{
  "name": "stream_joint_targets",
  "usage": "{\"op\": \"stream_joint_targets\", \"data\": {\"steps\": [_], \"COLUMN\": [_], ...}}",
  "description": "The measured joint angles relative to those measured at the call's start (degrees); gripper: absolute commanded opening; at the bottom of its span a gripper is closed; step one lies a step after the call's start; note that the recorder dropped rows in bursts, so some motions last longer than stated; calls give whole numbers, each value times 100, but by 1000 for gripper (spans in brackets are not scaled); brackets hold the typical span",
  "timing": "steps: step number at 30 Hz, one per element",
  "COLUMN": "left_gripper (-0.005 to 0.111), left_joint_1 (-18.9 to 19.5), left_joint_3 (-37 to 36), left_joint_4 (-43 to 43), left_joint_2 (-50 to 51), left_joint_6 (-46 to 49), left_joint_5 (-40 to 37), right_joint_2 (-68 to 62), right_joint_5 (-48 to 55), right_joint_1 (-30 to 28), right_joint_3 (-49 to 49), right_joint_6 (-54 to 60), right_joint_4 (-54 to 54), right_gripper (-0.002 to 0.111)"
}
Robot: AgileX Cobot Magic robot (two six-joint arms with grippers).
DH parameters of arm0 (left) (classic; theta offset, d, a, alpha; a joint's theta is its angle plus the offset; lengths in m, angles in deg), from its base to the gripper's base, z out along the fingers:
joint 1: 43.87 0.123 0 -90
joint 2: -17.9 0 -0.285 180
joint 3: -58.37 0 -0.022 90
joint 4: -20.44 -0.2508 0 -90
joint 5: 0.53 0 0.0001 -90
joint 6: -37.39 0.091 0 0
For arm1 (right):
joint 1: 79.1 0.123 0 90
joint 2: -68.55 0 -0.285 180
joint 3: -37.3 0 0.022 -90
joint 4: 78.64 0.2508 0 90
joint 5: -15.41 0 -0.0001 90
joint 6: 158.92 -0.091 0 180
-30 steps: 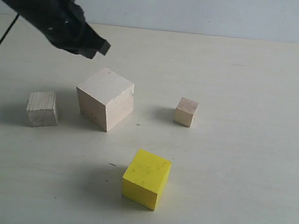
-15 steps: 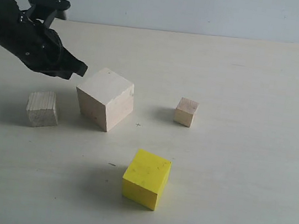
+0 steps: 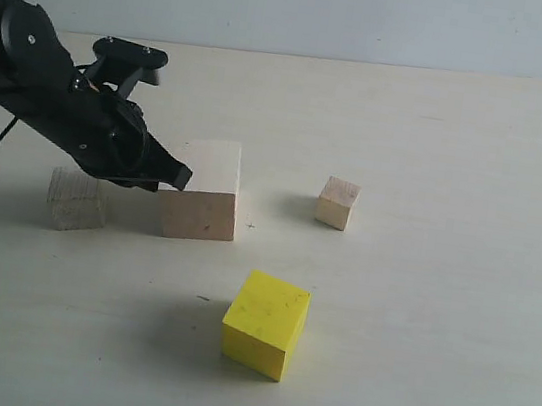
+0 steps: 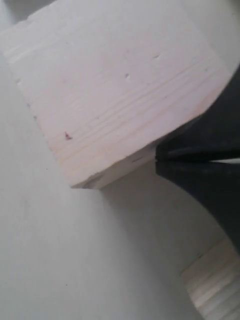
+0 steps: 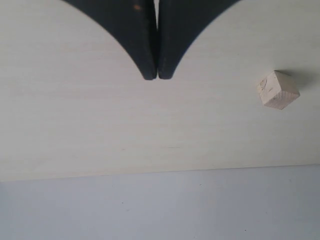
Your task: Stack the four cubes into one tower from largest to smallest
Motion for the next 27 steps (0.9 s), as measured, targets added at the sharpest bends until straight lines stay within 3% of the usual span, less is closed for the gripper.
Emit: {"op": "stream_joint_targets", "data": {"steps": [27], "left_gripper": [0], "left_joint_1": [-13], "left_joint_3": [-39], "left_joint_4": [161], "left_joint_2": [-88], "left_joint_6": [-16], "left_joint_5": [207], "right_joint_2": [0], "right_joint_5": [0], "right_joint_1": [0], "right_joint_3": [0], "right_joint_6": [0], "right_joint_4": [0], "right_gripper": [0]}}
